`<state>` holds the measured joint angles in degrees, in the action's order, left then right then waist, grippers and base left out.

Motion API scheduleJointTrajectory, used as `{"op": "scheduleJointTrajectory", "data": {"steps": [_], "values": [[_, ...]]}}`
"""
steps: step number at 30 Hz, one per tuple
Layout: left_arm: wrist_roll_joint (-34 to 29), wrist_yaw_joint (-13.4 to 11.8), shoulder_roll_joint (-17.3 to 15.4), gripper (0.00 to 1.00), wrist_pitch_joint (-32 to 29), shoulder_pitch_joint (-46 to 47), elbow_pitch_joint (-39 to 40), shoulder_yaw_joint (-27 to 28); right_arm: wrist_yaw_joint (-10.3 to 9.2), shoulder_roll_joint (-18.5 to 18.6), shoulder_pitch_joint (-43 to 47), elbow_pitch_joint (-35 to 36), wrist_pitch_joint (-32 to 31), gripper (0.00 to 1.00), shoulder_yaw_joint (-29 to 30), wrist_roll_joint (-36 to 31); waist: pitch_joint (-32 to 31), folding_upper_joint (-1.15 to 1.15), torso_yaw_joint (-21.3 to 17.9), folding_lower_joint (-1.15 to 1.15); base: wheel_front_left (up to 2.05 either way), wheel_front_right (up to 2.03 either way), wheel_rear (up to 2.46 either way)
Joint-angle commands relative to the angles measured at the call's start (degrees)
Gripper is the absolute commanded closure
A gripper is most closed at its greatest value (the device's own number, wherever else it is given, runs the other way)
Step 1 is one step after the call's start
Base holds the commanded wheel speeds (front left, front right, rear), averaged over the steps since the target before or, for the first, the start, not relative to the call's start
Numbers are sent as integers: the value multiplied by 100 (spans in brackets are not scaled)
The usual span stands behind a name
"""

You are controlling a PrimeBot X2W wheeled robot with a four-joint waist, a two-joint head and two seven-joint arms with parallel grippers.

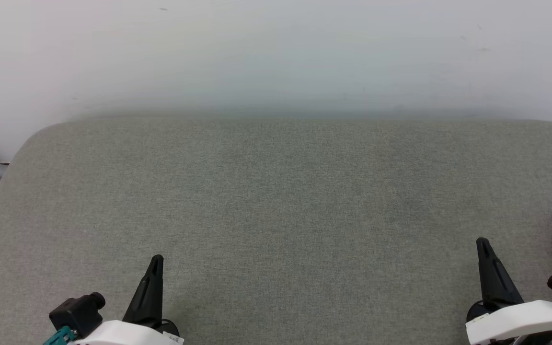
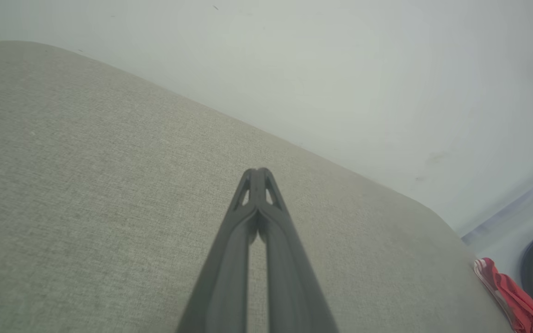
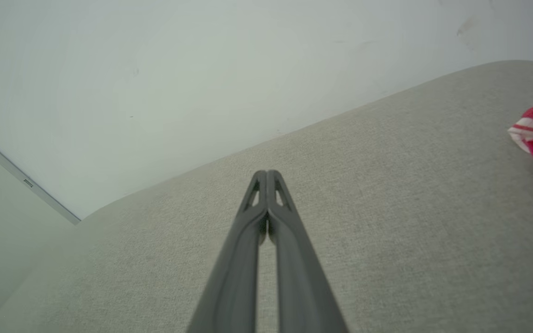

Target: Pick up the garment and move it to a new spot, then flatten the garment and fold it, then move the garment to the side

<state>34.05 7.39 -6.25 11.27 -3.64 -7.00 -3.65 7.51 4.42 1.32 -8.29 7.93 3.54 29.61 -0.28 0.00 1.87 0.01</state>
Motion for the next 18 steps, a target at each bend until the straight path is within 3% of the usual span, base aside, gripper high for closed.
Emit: {"op": "scheduleJointTrajectory", "data": {"steps": [1, 18], "values": [[162, -1, -11, 100, -25, 174, 59, 29, -1, -4, -179, 57, -26, 100, 25, 169, 0, 0, -1, 0, 0, 0, 0], [1571, 5, 6, 100, -366, 381, -122, 175, -1, -40, -333, -85, -359, 100, 90, 1606, 8, 0, -30, 0, 0, 0, 0]]}}
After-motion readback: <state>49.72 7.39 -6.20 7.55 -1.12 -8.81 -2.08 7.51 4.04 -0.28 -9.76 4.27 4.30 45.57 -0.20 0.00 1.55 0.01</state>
